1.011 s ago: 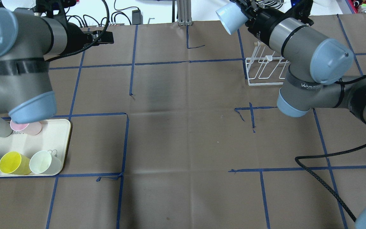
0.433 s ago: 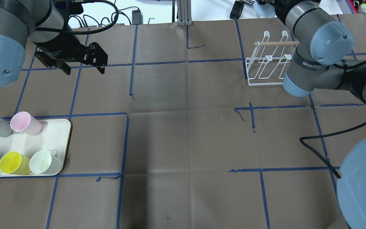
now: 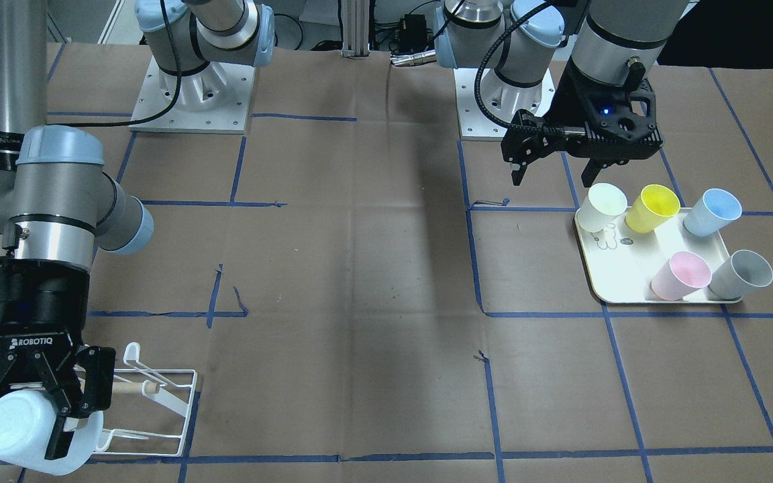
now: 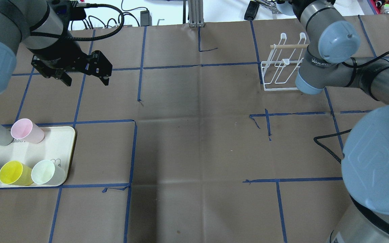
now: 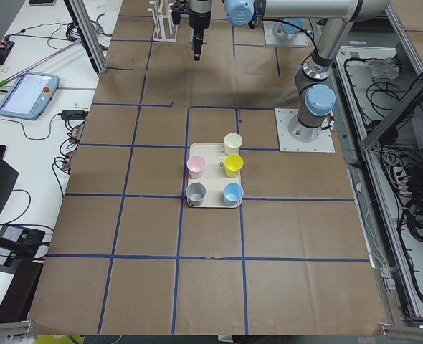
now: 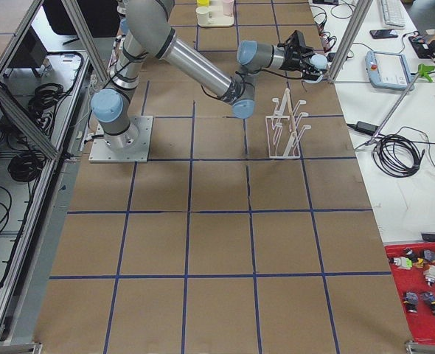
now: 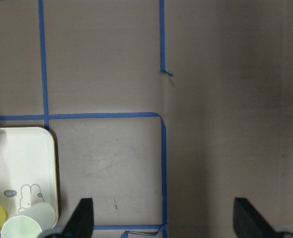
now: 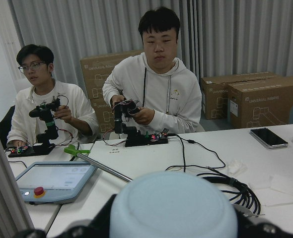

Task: Transfer IKEA cup to right arm and place on rack

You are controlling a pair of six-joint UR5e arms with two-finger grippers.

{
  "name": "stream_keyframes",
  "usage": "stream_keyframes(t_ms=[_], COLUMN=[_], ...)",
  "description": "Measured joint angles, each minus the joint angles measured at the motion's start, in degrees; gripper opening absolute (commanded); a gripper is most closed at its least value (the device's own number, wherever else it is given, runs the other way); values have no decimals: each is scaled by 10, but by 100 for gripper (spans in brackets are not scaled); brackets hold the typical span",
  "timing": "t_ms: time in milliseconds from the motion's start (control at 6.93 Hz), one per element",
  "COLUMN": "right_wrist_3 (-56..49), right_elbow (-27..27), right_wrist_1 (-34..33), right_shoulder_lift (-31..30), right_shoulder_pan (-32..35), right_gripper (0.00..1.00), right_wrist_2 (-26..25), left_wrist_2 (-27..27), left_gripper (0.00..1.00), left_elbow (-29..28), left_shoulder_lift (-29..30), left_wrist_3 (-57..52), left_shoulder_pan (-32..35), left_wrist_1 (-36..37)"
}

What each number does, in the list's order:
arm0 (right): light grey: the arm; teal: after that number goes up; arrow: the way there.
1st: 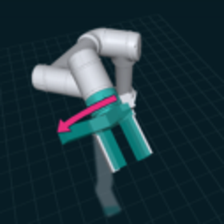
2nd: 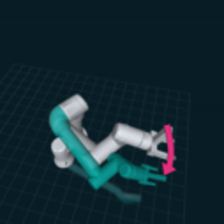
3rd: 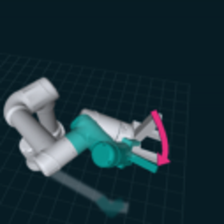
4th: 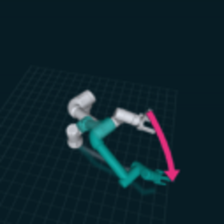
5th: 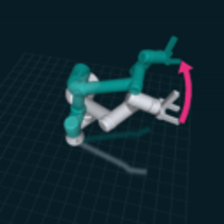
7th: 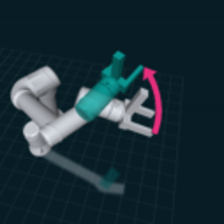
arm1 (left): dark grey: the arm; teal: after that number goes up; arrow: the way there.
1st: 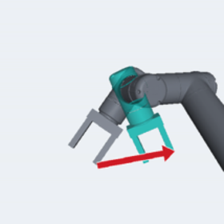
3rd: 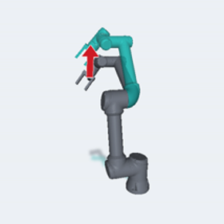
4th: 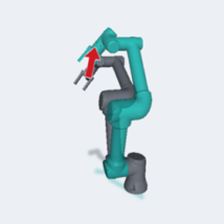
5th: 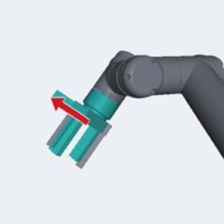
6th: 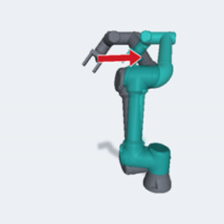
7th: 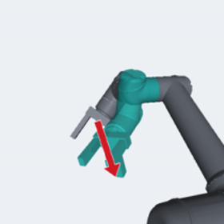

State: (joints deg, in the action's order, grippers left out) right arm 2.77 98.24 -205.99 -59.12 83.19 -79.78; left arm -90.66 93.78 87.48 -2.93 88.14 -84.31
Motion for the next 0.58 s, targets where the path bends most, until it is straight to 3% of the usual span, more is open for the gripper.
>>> stream_keyframes(t_ms=[289, 577], right_wrist_3=[-60, -73], right_elbow=[2, 2], right_wrist_1=[-2, -9], right_shoulder_lift=[21, 46], right_shoulder_pan=[0, 0], right_gripper=[39, 39], right_wrist_2=[-3, -1], left_wrist_2=[-2, -2], left_gripper=[99, 99], left_elbow=[22, 96], left_shoulder_lift=[-13, -49], left_wrist_3=[-45, -141], left_shoulder_pan=[-46, -158], left_wrist_1=[-4, 2])
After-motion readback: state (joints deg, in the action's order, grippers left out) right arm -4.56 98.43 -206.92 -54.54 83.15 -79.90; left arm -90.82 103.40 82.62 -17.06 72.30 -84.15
